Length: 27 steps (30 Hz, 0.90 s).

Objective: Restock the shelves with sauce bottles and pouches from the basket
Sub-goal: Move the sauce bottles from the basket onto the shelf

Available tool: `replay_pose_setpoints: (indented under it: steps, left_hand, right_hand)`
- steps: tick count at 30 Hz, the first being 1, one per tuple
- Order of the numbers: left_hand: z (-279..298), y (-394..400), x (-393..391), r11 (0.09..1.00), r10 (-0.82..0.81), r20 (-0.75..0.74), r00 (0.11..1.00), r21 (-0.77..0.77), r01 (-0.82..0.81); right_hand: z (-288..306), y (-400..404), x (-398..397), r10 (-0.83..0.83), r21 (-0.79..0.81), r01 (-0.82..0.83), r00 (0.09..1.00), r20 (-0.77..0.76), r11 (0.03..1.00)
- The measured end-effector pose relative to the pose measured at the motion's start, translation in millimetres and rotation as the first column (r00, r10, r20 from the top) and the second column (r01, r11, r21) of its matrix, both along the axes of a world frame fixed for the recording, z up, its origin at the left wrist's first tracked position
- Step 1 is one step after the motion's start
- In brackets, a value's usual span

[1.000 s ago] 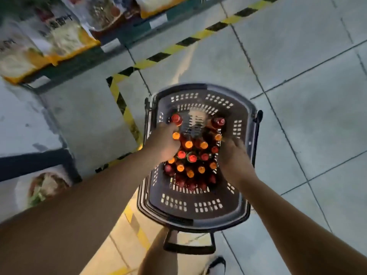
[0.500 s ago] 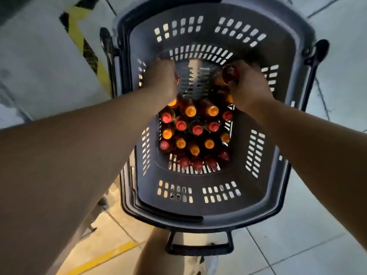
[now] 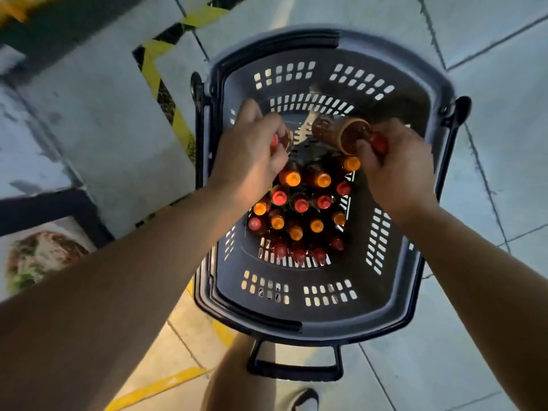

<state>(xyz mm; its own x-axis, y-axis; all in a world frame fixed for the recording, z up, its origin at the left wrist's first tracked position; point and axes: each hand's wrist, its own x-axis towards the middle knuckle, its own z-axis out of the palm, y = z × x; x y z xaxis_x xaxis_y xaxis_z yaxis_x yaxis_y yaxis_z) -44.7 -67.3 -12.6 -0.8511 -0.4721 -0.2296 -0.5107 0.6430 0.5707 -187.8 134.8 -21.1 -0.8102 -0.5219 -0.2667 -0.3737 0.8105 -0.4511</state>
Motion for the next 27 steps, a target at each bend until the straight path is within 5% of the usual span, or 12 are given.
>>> replay_pose_setpoints:
  steps: [6, 10, 19, 27]
  left_hand:
    - [82, 45, 62, 0.984, 0.177, -0.113, 0.978, 0.05, -0.173]
    - [133, 91, 118, 0.968, 0.239, -0.131, 0.962, 0.105, -0.226]
    - [227, 247, 297, 0.815, 0.578, -0.273, 0.769, 0.23, -0.531]
    - [252, 381, 474, 0.66, 0.746, -0.149, 0.649, 0.298, -0.69]
  right_hand:
    - [90, 50, 66, -0.406, -0.252, 0.455, 0.886, 0.224, 0.854]
    - [142, 99, 127, -0.466, -0.34, 0.625, 0.765, 0.444, 0.702]
    - [240, 228, 275, -0.364, -0.334, 0.564, 0.784, 0.503, 0.755]
    - [276, 294, 390, -0.223, -0.238, 0.344, 0.88, 0.42, 0.908]
